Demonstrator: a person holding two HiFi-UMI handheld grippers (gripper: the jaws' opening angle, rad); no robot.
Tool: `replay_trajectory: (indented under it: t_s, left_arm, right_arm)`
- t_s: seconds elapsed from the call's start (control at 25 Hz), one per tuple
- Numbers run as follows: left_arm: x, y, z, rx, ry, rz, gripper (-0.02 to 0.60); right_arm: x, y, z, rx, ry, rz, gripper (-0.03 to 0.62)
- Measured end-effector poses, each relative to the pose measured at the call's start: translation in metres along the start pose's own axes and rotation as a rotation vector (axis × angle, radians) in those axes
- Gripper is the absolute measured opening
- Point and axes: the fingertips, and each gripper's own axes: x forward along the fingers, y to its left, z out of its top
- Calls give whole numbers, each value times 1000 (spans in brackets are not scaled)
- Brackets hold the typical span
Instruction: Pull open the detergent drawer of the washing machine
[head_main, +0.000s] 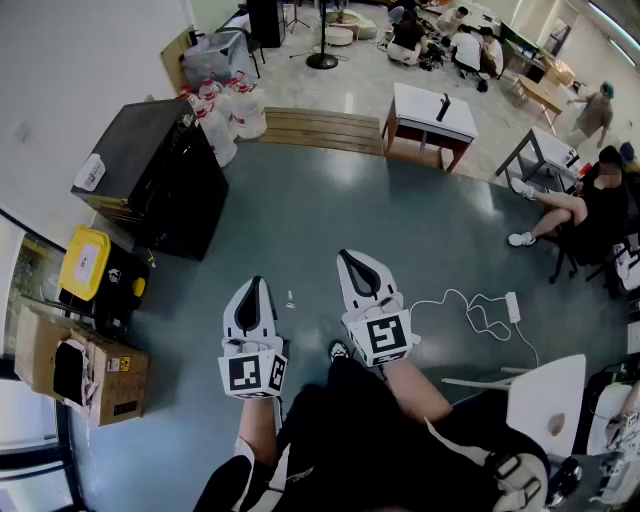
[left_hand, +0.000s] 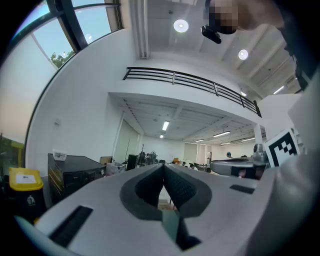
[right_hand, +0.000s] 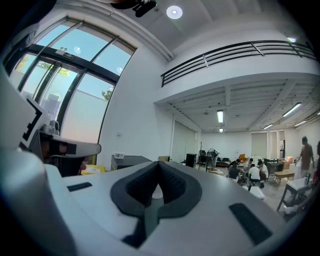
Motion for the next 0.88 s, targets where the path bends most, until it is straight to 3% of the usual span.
replay_trajectory:
  t_s: [0.28,0.52,0.6,0.68,0.88]
  left_arm:
    - [10,2,-7,-8,-17,-14,21]
    - [21,1,-8,-7,-4,-48,28]
    - [29,7,-12,-22,1,-42,86]
    - [37,15,-16,-38,5,-24,190]
    - [60,29,-22,-66,19,20,258]
  right_arm:
    - [10,-8,1,6,-10,-4,8]
    - [23,0,7,47,-57,52,9]
    - [34,5,4,46,-48,92,59]
    - [46,6,-2,53,-25,126,158]
    - [62,-16,-12,63,8,147,255]
